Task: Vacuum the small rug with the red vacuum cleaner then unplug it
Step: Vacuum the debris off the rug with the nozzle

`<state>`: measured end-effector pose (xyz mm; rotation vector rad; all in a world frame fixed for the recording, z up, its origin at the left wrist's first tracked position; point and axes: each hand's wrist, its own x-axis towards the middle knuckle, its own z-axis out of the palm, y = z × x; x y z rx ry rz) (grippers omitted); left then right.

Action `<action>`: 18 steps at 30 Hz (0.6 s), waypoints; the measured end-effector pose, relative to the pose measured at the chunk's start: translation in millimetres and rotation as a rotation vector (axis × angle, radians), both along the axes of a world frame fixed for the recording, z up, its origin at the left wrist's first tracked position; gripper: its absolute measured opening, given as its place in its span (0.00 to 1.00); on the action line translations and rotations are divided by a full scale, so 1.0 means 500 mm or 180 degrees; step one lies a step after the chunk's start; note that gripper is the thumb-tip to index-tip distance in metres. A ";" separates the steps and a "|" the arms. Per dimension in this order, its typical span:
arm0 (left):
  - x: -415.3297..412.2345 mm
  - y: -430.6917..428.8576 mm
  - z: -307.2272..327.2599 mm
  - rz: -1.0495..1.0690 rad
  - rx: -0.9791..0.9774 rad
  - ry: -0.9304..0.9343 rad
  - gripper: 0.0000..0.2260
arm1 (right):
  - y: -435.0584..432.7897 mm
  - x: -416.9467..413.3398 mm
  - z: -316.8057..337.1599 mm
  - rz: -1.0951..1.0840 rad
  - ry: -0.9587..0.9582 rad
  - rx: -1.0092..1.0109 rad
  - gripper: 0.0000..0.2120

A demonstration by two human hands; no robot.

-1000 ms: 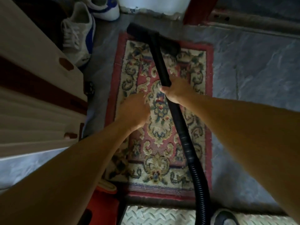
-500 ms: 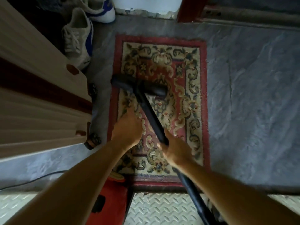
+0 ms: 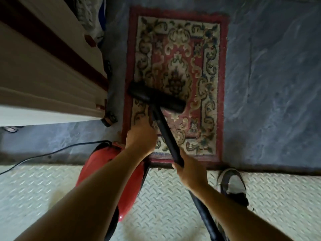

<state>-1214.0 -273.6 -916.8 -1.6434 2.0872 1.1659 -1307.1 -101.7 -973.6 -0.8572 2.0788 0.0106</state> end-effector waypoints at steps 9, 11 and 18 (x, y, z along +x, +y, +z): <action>-0.021 0.081 0.051 -0.0804 -0.0031 0.0238 0.22 | 0.173 0.089 0.096 -0.0045 -0.0018 0.0785 0.32; -0.031 0.082 0.029 -0.0877 -0.0175 0.0326 0.19 | 0.115 0.034 0.063 -0.0083 0.0174 0.0423 0.29; -0.058 0.046 -0.081 -0.0685 -0.0214 0.0376 0.20 | -0.163 -0.205 -0.044 -0.0491 0.0622 -0.0224 0.19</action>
